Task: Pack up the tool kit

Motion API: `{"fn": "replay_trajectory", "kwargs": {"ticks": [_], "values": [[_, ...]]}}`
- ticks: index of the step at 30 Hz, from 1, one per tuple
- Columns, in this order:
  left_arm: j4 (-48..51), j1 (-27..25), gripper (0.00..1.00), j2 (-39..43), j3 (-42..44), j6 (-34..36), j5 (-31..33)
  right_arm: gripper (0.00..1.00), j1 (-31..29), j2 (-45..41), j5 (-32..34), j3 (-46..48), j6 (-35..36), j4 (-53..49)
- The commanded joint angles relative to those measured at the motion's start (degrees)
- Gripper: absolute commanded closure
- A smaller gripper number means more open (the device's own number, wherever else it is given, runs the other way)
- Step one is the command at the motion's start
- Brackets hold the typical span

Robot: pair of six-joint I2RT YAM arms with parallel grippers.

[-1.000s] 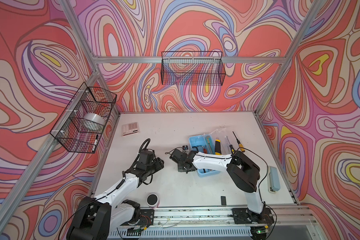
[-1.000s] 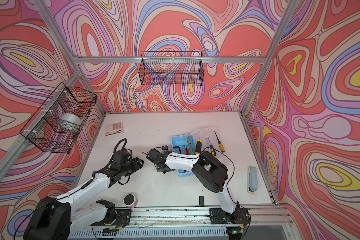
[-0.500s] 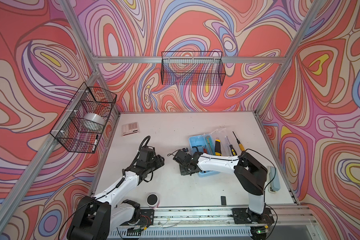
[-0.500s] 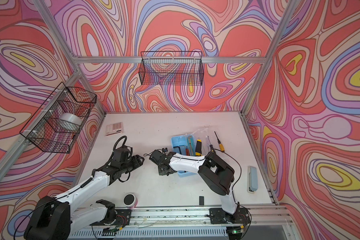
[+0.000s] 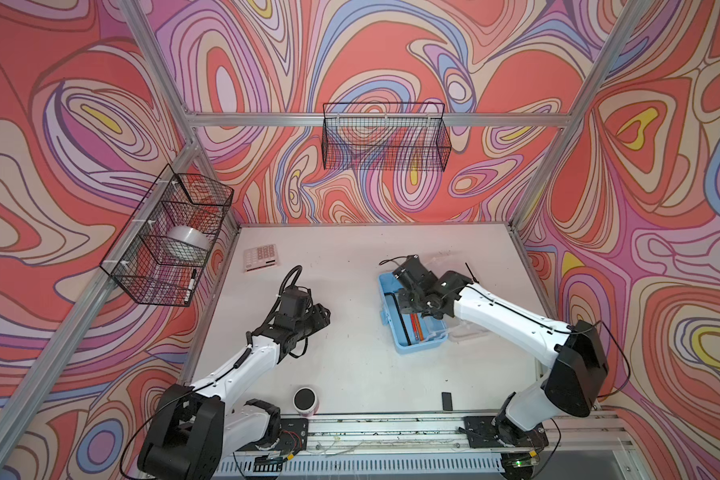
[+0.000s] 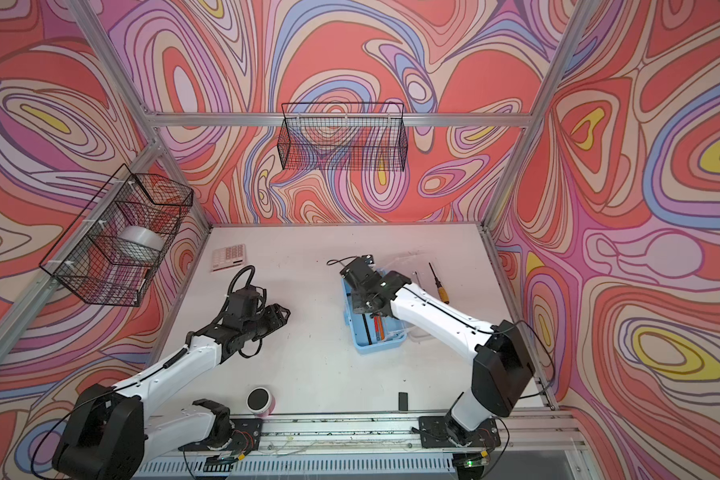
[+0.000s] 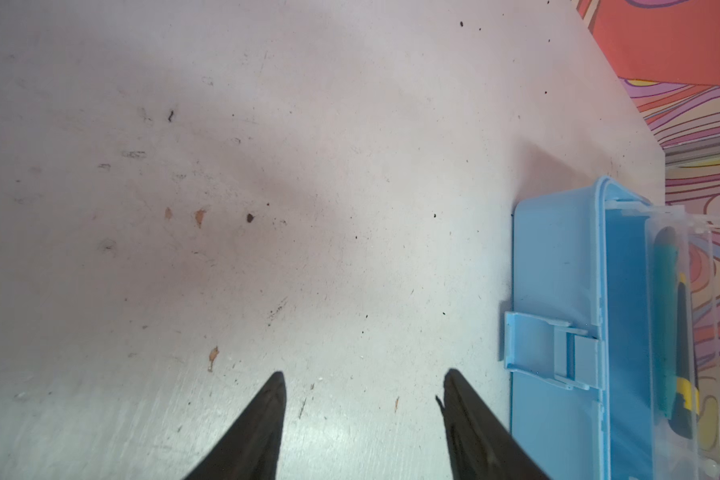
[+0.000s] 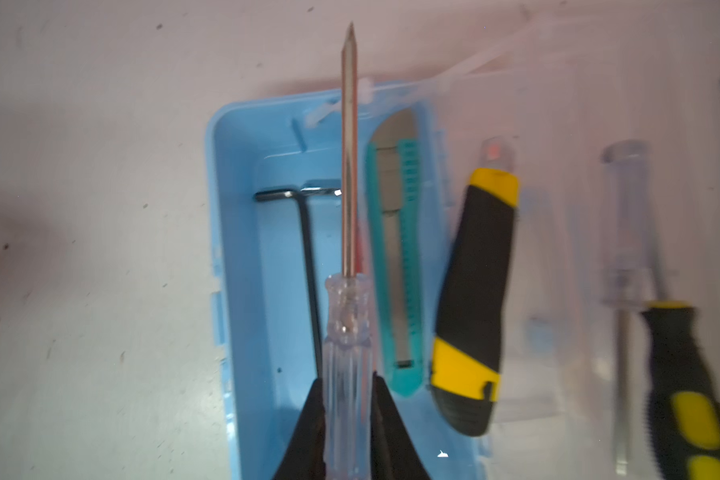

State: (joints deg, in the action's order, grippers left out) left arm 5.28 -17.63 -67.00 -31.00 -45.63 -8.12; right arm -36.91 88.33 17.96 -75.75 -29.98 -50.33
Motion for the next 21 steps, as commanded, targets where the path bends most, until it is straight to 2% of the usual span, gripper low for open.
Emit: {"fn": "replay_trajectory", "kwargs": {"ticks": [1, 5, 8, 15, 21], "values": [[-1.1, 0.3, 0.4, -0.4, -1.4, 0.5, -0.1, 1.0, 5.9, -2.2, 3.5, -0.2, 6.7, -5.6], [-2.3, 0.2, 0.4, -1.3, -1.2, 0.0, -0.6, 1.0, 10.9, -2.9, 8.4, -2.4, 10.2, -9.7], [-3.0, 0.2, 0.41, -2.1, -1.0, -0.1, -1.3, 1.0, 13.4, -4.6, 8.9, -2.5, 11.1, -10.7], [-4.2, 0.3, 0.41, -4.6, -1.3, 0.3, -2.2, 1.0, 15.7, -6.4, 11.4, -0.4, 13.7, -11.3], [-4.7, 0.2, 0.41, -5.6, -1.7, 0.2, -2.3, 1.0, 16.9, -4.1, 12.3, 1.7, 15.6, -9.5]]}}
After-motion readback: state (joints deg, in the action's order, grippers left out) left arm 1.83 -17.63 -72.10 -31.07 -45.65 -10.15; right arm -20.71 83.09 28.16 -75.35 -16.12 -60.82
